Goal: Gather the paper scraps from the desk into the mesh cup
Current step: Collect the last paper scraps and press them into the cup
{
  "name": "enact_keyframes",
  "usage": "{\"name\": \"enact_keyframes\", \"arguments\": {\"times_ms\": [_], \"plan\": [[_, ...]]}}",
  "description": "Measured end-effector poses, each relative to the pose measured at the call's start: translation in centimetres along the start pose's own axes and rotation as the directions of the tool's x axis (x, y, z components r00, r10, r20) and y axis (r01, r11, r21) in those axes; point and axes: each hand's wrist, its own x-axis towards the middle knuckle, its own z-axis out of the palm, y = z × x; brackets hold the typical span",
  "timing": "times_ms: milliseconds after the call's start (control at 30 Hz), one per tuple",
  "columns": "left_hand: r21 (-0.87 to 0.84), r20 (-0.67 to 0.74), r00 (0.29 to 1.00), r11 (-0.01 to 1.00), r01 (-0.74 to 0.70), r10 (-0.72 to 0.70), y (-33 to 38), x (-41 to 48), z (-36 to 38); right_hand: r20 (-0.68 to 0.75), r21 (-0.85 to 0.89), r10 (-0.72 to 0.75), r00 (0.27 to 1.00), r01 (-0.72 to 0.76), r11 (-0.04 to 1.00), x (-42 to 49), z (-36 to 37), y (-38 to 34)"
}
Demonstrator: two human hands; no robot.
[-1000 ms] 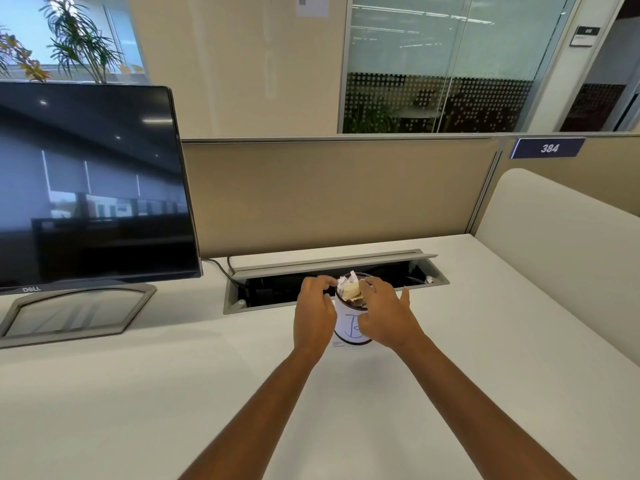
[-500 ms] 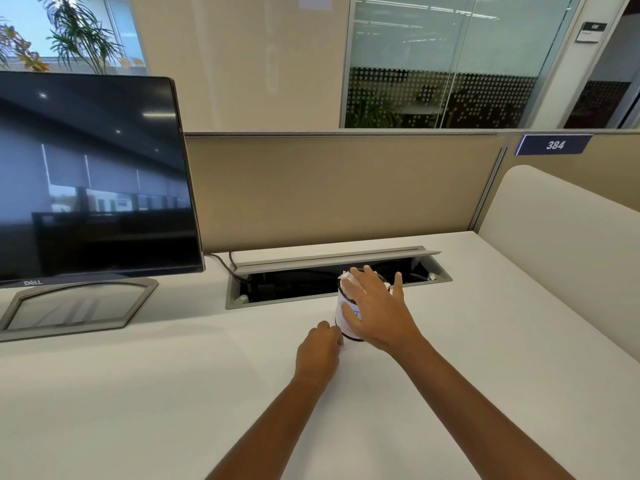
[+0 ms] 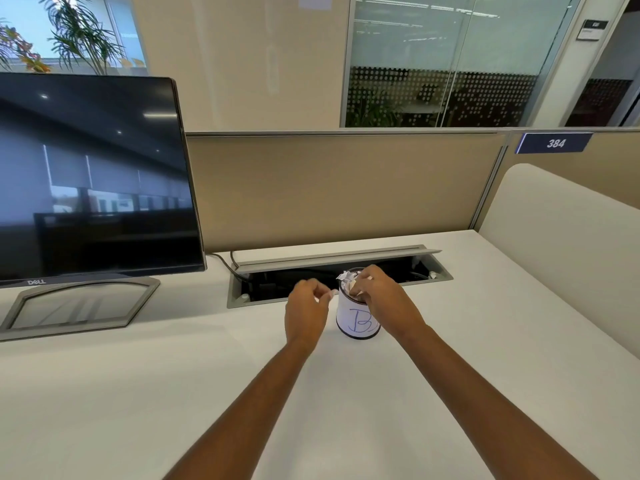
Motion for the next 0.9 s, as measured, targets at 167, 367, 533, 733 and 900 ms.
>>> {"name": "enact_keyframes", "arguments": {"times_ms": [167,367,533,733,900], "plan": [[0.003,-0.035,0.998,0.999,-0.046,0.047,2.4,1.7,0.2,0.105,0.028,0.089,0.99,-0.092,0.995,0.9,-0.9,-0.7],[0.203,0.083,0.995,0.977,-0.061,0.045,3.7,3.0,1.7,0.049,0.105,0.09,0.995,-0.095,0.99,-0.1,-1.5,-0.5],[0.344,0.133,0.991,0.937,-0.063,0.017,4.3,3.4,2.7,-0.128,0.263,0.101,0.987,-0.064,0.963,-1.0,-1.3,0.4],[0.366,0.18,0.984,0.928,-0.068,0.001,4.5,3.6,2.9,-0.203,0.338,0.23,0.952,-0.152,0.929,-1.7,-0.3,1.1],[0.167,0.185,0.983,0.986,-0.016,-0.015,4.1,3.3,2.7,0.002,0.019,0.104,0.995,-0.104,0.994,-1.7,1.5,1.0]]}}
